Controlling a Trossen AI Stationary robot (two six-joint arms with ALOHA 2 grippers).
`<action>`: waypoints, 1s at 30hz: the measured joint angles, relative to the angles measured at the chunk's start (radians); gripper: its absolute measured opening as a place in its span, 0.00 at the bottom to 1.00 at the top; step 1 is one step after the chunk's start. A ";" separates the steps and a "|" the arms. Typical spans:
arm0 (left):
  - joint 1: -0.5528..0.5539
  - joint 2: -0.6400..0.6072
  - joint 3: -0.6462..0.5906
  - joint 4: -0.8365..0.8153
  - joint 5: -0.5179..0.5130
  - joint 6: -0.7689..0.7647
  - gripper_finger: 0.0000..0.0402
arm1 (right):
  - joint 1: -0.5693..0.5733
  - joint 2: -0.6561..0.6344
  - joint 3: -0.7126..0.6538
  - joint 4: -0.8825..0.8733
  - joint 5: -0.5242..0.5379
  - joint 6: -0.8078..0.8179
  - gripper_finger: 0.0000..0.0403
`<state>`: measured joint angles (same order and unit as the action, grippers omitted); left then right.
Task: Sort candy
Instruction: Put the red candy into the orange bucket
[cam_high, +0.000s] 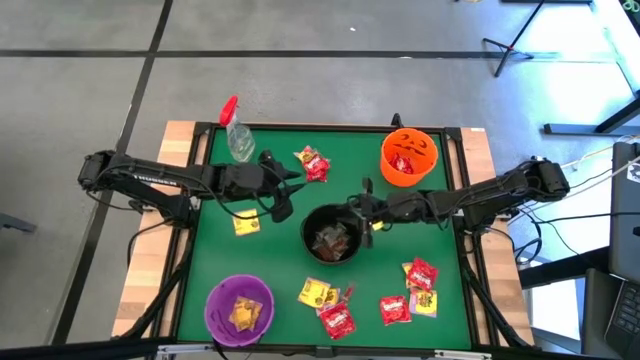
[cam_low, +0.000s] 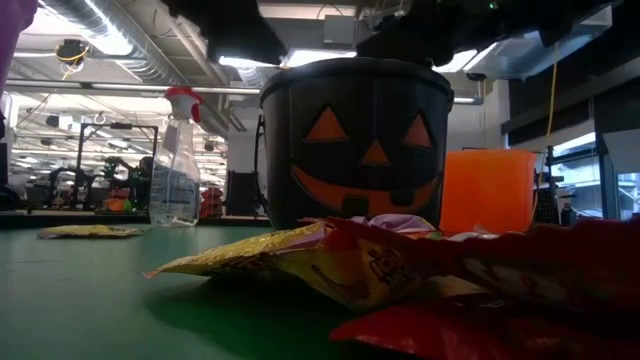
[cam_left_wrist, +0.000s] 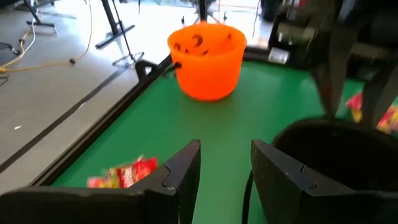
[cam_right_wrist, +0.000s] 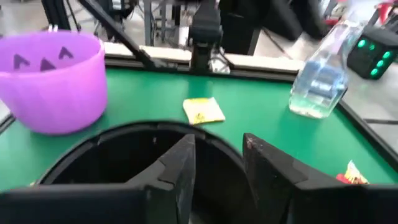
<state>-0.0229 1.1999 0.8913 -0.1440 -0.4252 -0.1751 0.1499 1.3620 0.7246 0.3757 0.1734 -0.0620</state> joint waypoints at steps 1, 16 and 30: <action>0.006 0.000 0.000 -0.022 0.001 0.001 0.33 | -0.006 0.000 0.000 0.012 0.000 0.001 0.33; 0.136 0.000 0.000 -0.324 -0.005 0.129 0.33 | -0.185 0.032 0.229 -0.288 0.000 0.132 0.33; 0.144 -0.162 -0.267 -0.196 -0.005 0.066 0.33 | -0.331 0.277 0.492 -0.538 -0.101 0.108 0.33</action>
<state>0.1210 1.0381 0.6244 -0.3396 -0.4304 -0.1089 -0.1807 1.6395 1.2169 -0.1622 0.0726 0.0465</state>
